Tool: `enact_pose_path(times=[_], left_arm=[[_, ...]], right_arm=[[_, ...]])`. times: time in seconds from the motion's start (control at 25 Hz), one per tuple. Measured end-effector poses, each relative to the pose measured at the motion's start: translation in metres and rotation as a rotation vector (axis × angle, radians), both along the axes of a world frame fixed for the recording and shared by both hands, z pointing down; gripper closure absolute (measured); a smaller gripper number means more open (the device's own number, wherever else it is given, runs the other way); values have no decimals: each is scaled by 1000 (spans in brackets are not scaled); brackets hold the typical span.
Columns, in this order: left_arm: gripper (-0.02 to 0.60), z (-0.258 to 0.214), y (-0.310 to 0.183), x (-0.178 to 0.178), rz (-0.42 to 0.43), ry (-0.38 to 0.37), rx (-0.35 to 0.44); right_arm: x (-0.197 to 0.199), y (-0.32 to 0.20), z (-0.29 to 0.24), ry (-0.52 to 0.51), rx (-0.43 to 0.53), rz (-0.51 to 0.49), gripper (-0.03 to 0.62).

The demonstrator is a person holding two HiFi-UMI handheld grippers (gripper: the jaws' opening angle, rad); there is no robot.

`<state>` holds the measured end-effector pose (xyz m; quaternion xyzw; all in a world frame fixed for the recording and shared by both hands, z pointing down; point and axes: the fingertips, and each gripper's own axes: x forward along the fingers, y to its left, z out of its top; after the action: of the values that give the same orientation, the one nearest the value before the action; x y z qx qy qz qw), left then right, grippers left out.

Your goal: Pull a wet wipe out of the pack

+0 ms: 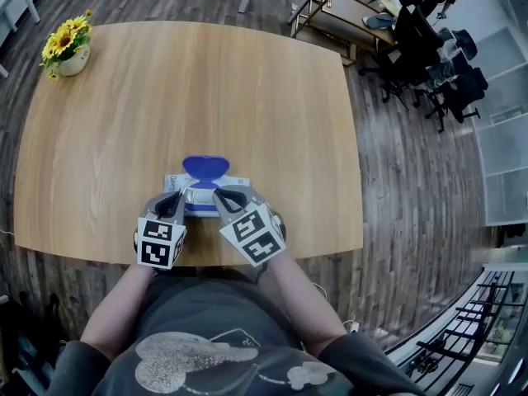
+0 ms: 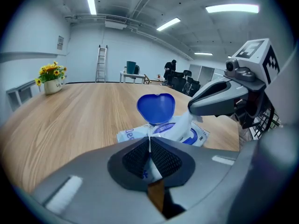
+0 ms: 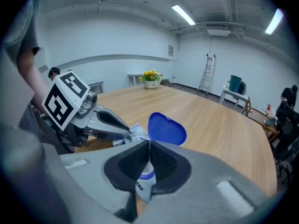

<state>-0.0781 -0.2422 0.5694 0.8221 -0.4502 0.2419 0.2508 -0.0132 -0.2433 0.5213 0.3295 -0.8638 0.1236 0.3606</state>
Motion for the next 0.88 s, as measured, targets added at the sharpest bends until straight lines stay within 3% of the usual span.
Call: enact_pose_path(times=[0.52,0.76,0.88], left_arm=[[542,-12,0,-3,-28,-19,29],[471,-44,7,1,-29,0,113],[468,-72,14,3,-60,26,167]], right_arm=[[78,-1,-51,-101,106,183,594],[96,10,-59,-128,129,194,594],[106,11,-68,-153,160,203,594]])
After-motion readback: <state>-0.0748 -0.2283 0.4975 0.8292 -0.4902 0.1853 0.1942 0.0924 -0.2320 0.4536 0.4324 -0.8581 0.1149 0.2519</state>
